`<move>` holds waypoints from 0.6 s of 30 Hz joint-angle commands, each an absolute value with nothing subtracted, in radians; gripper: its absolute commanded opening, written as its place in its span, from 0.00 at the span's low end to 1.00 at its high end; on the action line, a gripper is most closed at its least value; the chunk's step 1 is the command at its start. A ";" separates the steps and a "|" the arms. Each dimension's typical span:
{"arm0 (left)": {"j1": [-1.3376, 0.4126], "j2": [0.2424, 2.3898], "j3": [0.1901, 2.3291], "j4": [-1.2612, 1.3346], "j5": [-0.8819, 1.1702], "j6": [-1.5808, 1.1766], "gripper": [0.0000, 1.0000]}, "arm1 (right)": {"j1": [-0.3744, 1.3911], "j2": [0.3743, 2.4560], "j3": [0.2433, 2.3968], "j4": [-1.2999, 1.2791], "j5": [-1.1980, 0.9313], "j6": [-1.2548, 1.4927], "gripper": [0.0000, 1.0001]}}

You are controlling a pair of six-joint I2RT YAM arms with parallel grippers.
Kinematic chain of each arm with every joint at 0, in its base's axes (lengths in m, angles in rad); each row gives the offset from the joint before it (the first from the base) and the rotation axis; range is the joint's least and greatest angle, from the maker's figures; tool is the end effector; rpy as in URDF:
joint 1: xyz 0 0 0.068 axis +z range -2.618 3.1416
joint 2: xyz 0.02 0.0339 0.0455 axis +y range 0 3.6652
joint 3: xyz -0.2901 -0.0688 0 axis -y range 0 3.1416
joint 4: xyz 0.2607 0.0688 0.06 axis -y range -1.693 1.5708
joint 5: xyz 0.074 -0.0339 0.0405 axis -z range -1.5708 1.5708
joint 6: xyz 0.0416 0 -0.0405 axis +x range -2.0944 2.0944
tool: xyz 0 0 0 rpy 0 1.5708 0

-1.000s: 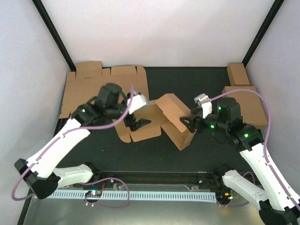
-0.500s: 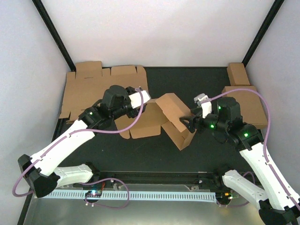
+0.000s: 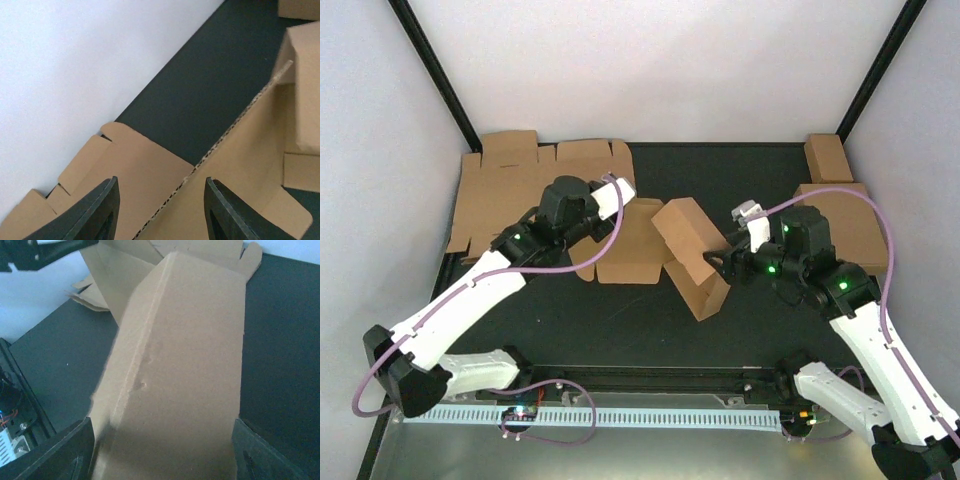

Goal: Fold the paper box

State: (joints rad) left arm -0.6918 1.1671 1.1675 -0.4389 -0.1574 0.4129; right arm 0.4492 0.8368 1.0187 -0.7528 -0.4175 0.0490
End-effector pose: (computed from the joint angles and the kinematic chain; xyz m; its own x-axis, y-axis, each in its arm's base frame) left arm 0.2128 -0.1678 0.3915 -0.0905 0.5896 -0.8026 0.6082 0.6709 0.4243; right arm 0.1417 0.0871 0.3745 -0.5207 -0.2013 -0.8297 -0.6796 0.6860 0.2601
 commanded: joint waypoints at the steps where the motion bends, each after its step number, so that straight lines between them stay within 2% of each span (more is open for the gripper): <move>1: -0.664 1.208 1.234 -0.401 -0.214 0.340 0.48 | 0.451 0.842 1.020 -0.813 -0.405 0.027 0.77; 9: -0.651 1.235 1.267 -0.395 -0.166 0.293 0.50 | 0.452 0.858 1.031 -0.842 -0.383 0.012 0.77; 14: -0.653 1.155 1.259 -0.426 0.030 0.215 0.55 | 0.453 0.881 1.051 -0.872 -0.368 0.002 0.74; 18: -0.662 1.085 1.237 -0.443 0.202 0.015 0.59 | 0.462 0.884 1.047 -0.877 -0.367 -0.006 0.74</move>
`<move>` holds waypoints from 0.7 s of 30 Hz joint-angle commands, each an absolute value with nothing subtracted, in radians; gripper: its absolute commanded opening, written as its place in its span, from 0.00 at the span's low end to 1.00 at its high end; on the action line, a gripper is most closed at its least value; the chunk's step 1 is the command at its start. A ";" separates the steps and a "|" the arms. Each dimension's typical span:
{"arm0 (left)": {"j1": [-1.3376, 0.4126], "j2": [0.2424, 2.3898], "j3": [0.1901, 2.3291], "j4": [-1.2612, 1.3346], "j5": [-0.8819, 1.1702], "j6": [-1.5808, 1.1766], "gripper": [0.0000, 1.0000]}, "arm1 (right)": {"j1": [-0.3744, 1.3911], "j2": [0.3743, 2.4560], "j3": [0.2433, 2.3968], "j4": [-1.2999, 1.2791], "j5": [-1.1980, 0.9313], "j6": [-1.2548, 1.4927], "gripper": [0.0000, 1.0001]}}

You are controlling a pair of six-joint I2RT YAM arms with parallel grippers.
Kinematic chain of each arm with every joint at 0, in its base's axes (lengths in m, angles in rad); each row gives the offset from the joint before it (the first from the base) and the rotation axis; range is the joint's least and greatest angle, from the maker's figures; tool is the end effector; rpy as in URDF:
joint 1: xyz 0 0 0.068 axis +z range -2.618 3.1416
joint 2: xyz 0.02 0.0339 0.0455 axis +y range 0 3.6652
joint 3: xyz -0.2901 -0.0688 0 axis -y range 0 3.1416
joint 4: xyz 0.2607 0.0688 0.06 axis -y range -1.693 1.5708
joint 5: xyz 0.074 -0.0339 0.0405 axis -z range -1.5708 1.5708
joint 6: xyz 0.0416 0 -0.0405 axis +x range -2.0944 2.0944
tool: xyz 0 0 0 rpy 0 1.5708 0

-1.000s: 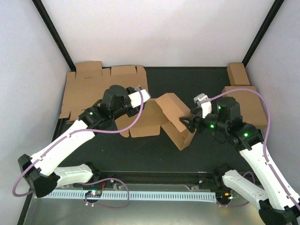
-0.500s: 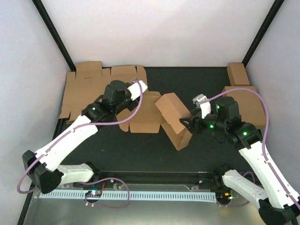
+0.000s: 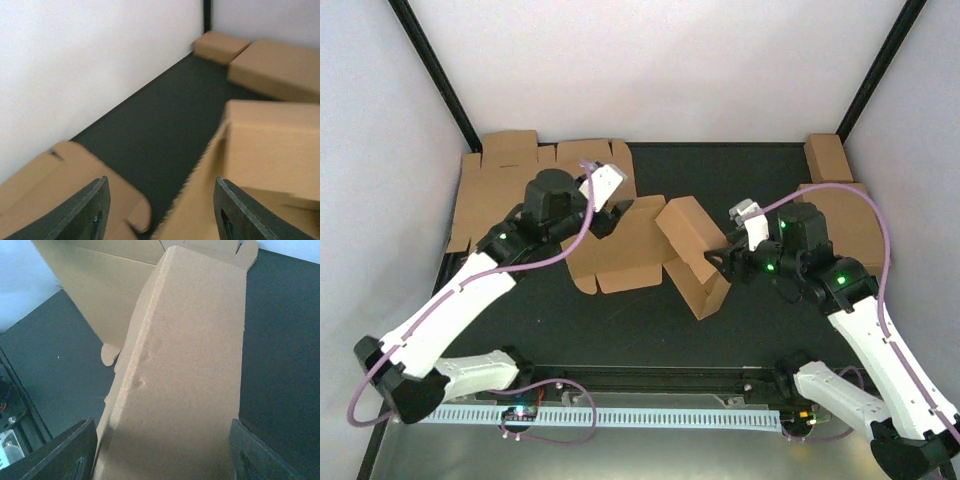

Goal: Fold the paper box

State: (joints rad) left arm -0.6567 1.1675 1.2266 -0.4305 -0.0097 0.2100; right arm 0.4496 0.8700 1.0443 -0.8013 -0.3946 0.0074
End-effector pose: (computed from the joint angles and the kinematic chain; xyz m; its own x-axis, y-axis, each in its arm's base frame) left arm 0.2145 -0.1649 0.4137 -0.1554 0.3829 -0.9106 0.6500 0.7338 0.1977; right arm 0.1464 0.0884 0.3736 -0.5334 -0.2498 -0.8081 -0.6777 0.6980 0.2315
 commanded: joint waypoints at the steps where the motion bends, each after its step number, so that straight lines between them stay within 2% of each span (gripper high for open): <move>1: -0.667 1.065 1.213 -0.425 0.255 -0.033 0.61 | 0.467 0.885 1.046 -0.878 -0.365 -0.008 0.74; 7: -0.698 0.965 1.021 -0.208 0.423 -0.369 0.67 | 0.515 0.915 1.054 -0.897 -0.340 -0.015 0.74; 13: -0.722 1.024 0.935 -0.018 0.467 -0.695 0.77 | 0.525 0.908 1.062 -0.889 -0.339 -0.008 0.74; 17: -0.744 1.149 0.988 0.016 0.506 -0.789 0.82 | 0.526 0.909 1.059 -0.887 -0.339 -0.008 0.74; 21: -0.747 1.268 1.096 -0.083 0.492 -0.867 0.80 | 0.527 0.900 1.052 -0.881 -0.338 -0.003 0.74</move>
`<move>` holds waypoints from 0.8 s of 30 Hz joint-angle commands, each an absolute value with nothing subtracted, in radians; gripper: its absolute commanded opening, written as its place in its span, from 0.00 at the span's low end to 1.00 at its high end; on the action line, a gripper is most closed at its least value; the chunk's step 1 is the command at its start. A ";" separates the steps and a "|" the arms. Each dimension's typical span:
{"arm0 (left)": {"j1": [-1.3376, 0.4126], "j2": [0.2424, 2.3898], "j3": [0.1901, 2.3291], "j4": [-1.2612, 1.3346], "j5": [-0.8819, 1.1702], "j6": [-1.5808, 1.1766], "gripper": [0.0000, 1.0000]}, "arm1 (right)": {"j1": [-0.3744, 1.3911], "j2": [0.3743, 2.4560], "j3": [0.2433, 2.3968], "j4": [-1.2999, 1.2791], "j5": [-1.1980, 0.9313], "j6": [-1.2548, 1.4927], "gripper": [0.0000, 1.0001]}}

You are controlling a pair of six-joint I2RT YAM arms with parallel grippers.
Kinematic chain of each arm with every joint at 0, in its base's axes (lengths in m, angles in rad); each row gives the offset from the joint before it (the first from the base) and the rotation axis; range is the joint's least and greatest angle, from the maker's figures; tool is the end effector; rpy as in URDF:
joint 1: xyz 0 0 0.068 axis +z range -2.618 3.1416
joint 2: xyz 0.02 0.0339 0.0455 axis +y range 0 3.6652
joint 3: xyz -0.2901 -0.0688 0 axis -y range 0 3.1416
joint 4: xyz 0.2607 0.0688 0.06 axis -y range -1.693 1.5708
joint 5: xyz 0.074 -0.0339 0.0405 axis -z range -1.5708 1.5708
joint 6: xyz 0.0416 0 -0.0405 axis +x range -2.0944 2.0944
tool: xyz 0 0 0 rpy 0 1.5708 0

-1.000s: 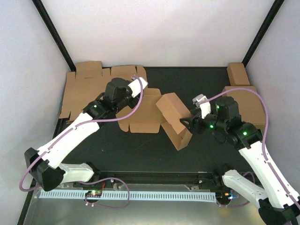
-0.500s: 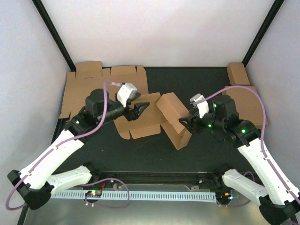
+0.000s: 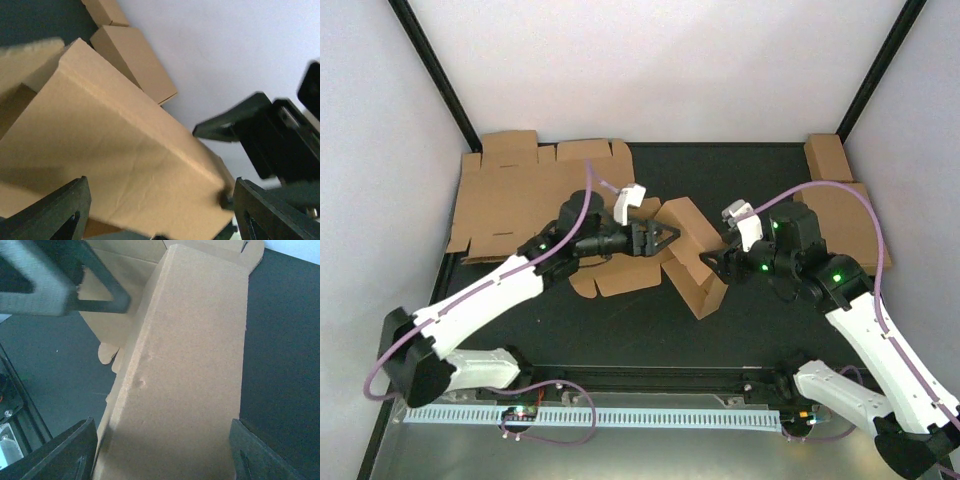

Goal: Fold the paper box

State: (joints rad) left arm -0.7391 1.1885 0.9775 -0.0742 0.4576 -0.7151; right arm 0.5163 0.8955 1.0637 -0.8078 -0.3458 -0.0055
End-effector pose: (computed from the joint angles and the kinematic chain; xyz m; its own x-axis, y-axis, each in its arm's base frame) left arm 0.1991 -0.2063 0.3554 -0.7587 -0.1044 -0.6430 0.5565 0.4093 -0.7231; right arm 0.1464 0.0993 0.3752 -0.5152 -0.2984 -0.8034 -0.7038 0.6823 0.1979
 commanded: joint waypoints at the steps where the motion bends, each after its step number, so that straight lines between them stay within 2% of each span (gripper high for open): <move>1: -0.747 1.300 1.120 -0.101 0.494 -0.889 0.79 | 0.528 0.898 1.052 -0.879 -0.337 -0.003 0.74; 4: -0.759 1.340 1.128 -0.104 0.484 -0.941 0.74 | 0.528 0.894 1.051 -0.880 -0.334 -0.005 0.74; 12: -0.790 1.339 1.109 -0.117 0.388 -0.960 0.69 | 0.528 0.895 1.050 -0.869 -0.347 -0.009 0.74; 16: -0.790 1.363 1.092 -0.130 0.366 -0.982 0.66 | 0.528 0.881 1.060 -0.860 -0.366 -0.003 0.80; 24: -0.790 1.394 1.071 -0.113 0.354 -0.964 0.62 | 0.528 0.859 1.101 -0.848 -0.383 0.048 0.83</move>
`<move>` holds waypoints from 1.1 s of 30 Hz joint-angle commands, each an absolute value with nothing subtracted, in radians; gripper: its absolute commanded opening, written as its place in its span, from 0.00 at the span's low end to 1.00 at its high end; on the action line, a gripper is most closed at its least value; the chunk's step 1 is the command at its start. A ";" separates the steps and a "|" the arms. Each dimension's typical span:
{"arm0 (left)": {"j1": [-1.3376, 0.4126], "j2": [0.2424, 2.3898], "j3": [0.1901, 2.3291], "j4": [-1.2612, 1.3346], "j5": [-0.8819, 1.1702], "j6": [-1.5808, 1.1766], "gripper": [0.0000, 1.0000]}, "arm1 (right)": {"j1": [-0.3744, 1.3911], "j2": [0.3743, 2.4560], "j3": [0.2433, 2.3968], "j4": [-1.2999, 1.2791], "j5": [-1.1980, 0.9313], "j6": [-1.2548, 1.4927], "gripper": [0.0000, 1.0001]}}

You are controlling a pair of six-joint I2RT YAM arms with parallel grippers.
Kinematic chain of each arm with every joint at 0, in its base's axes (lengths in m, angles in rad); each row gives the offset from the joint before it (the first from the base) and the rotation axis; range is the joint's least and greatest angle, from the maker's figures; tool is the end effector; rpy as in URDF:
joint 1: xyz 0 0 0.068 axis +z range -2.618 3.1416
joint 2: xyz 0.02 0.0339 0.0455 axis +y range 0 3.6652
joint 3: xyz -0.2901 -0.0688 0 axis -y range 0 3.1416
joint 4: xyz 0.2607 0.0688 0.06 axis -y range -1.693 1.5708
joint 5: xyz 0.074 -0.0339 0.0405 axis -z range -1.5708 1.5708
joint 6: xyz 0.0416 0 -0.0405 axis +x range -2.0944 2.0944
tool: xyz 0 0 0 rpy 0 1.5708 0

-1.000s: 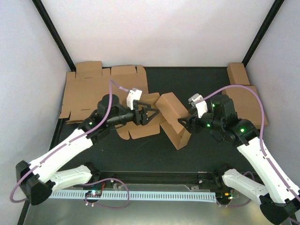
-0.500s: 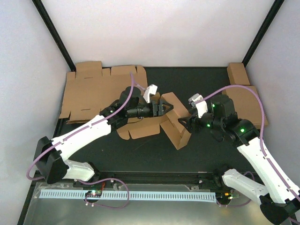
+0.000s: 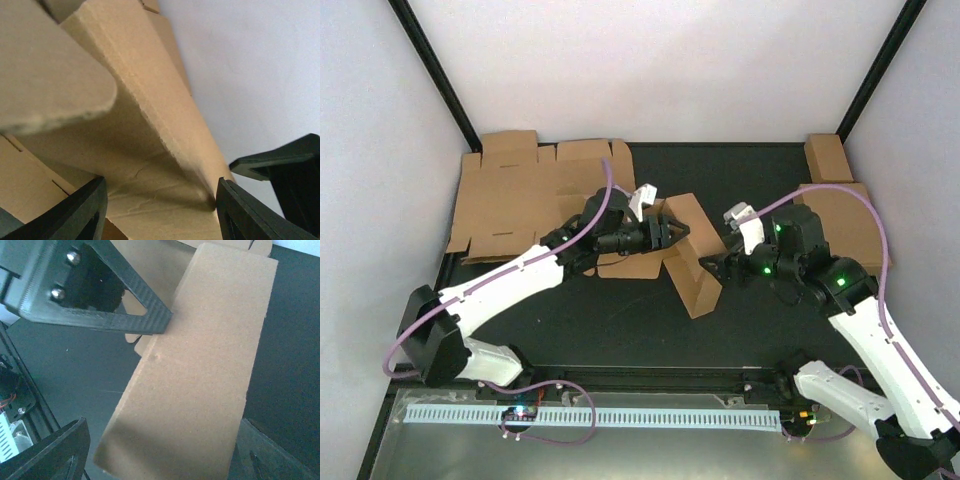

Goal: Fold the paper box

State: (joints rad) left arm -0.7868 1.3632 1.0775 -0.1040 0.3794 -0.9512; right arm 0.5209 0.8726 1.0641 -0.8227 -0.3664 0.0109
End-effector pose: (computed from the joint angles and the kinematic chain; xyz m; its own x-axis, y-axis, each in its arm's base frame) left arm 0.2231 -0.2456 0.3387 -0.8882 -0.1803 -0.4226 0.3040 0.4590 -0.8348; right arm 0.1393 0.0971 0.3777 -0.5196 -0.2864 -0.8050 -0.7099 0.6690 0.2202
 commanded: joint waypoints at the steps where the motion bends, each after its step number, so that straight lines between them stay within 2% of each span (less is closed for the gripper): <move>1: -0.790 1.399 1.070 -0.114 0.353 -0.962 0.62 | 0.528 0.858 1.105 -0.845 -0.370 0.060 0.83; 5: -0.790 1.406 1.062 -0.104 0.359 -0.962 0.60 | 0.528 0.857 1.112 -0.822 -0.298 0.114 0.83; 17: -0.790 1.409 1.024 -0.022 0.381 -1.006 0.58 | 0.528 0.955 1.121 -0.816 -0.204 0.222 0.67; 25: -0.790 1.403 0.954 0.135 0.422 -1.093 0.53 | 0.528 0.959 1.070 -0.805 -0.250 0.220 0.54; 29: -0.790 1.402 0.923 0.224 0.429 -1.142 0.48 | 0.528 0.956 1.055 -0.798 -0.283 0.218 0.51; 33: -0.790 1.405 0.905 0.302 0.443 -1.182 0.48 | 0.528 0.954 1.041 -0.794 -0.297 0.216 0.51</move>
